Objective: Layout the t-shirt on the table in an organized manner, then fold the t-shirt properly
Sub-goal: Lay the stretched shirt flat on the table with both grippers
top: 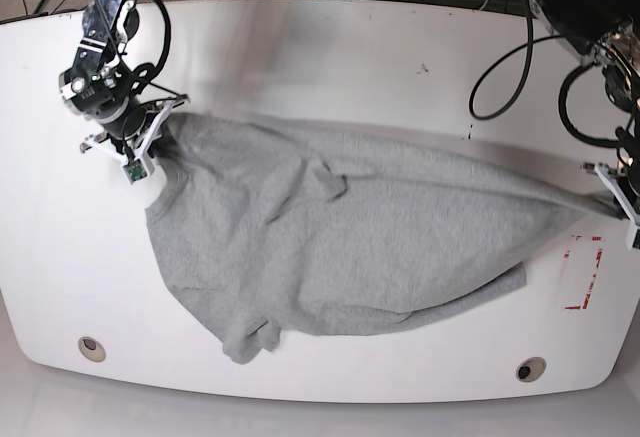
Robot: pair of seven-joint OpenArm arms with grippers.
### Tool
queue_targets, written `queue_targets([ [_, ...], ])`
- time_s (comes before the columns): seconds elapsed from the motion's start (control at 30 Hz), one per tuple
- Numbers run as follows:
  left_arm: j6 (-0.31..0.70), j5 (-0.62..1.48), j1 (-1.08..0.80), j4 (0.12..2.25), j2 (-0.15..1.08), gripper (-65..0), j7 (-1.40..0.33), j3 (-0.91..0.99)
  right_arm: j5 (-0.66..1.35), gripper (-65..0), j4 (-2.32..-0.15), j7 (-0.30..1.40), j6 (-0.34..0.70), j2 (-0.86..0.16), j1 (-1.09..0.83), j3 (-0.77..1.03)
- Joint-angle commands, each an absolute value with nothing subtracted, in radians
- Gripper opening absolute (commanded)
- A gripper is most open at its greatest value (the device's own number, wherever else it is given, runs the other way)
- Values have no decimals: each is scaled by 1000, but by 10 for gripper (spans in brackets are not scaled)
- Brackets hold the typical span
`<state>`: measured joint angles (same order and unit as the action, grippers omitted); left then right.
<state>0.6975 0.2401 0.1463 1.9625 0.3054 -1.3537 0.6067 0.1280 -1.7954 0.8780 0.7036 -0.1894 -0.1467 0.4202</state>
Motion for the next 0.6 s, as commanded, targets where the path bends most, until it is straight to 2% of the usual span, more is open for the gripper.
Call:
queue_targets([
  [0.0,698,245,76,1979,325,-650,-1285,625,134,-650,-1805,823,698,-189,-171,429],
  [0.27,698,242,-179,1975,326,-650,-1093,642,134,-650,-1807,809,698,-171,-246,429],
  [0.57,698,240,-308,1956,381,-650,-1072,648,127,-650,-1808,811,698,-186,-286,437],
])
